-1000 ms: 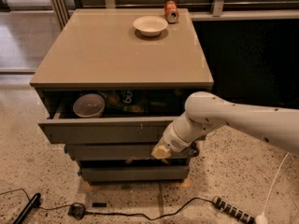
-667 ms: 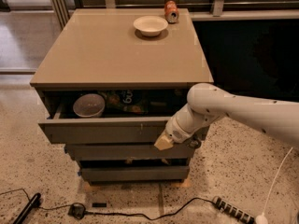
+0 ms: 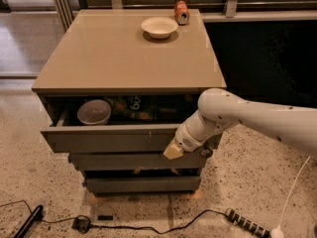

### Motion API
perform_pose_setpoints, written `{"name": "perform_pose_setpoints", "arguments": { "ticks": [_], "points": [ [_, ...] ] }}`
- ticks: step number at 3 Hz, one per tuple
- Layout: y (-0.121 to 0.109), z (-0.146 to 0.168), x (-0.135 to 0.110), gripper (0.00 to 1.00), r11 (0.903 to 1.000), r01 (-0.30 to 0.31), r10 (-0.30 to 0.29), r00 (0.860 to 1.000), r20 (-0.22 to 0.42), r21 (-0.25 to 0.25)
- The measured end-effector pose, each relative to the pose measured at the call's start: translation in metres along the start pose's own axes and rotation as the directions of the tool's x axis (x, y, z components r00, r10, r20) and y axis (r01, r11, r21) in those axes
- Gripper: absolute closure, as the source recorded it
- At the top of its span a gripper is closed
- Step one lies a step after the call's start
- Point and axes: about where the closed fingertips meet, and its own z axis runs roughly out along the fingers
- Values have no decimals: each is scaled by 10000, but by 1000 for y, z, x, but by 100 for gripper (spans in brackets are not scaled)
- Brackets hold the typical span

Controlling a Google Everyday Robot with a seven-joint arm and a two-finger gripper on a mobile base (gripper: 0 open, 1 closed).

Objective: Close top drawer

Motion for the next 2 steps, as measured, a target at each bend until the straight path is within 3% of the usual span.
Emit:
{"name": "perform_pose_setpoints", "arguments": {
  "ticks": [2],
  "points": [
    [0,0,0,35,10000,0,0,10000,-1,-2]
  ]
}}
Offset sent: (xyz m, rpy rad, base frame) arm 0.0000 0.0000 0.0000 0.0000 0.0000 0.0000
